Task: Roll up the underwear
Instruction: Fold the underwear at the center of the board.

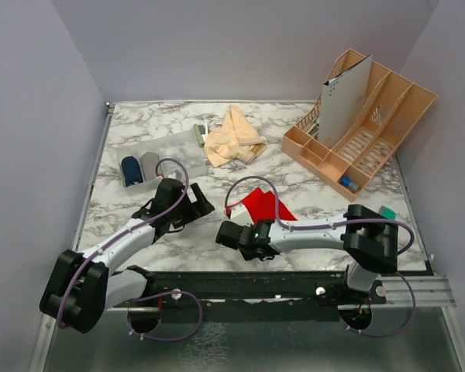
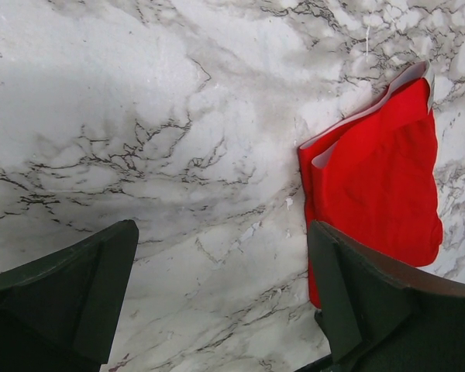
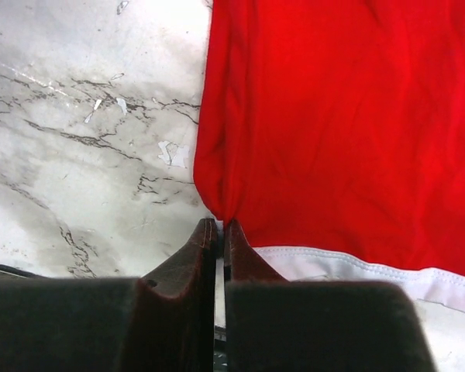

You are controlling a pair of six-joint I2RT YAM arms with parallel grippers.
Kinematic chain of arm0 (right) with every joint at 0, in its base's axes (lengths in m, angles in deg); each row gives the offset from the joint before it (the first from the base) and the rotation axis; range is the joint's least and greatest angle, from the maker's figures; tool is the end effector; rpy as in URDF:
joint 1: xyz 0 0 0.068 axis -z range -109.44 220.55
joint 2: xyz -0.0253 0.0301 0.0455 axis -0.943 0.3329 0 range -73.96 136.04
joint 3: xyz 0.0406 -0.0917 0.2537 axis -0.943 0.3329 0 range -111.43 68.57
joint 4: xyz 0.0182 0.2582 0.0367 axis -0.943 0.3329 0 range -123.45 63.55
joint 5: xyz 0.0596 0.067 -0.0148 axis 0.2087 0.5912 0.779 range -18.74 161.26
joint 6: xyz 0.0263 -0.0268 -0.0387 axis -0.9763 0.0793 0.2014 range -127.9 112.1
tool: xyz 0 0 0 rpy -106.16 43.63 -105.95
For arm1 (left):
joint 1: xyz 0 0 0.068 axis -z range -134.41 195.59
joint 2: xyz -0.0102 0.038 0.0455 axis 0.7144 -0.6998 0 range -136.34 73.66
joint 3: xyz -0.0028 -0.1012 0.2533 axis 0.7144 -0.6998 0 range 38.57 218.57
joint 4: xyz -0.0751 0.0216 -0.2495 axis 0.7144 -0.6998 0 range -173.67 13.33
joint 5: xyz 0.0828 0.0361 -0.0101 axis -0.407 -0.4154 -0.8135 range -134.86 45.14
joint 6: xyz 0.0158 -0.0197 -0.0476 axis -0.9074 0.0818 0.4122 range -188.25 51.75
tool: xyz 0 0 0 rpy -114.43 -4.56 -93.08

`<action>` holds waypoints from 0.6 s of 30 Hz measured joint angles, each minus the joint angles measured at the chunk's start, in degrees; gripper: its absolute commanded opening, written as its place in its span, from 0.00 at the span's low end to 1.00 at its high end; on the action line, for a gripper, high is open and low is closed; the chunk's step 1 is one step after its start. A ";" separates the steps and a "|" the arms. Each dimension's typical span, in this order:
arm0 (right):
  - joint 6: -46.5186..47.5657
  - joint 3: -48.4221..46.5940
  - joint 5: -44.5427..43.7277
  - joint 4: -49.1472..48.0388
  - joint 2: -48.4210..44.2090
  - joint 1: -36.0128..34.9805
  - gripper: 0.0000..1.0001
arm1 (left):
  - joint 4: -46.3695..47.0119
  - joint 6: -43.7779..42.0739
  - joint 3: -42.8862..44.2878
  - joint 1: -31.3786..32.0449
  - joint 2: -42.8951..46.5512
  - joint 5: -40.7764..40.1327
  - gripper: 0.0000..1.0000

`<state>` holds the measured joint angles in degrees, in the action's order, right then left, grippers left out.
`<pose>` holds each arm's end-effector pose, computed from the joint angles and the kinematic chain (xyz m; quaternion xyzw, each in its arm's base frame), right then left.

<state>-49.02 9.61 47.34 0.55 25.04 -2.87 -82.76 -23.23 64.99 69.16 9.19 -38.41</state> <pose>0.1042 0.2994 0.1602 -0.2419 0.9386 0.0034 0.2461 0.1951 -0.0895 0.1718 -0.1495 0.9076 -0.2620 0.2922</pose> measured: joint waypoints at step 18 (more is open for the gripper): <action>-2.19 11.19 3.30 -15.54 -7.82 -0.46 0.00 | 20.28 7.67 -2.69 2.34 -11.67 9.09 0.73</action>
<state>-51.21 20.80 50.64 -14.99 17.22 -3.33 -62.47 -15.56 62.30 71.50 -2.48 -29.31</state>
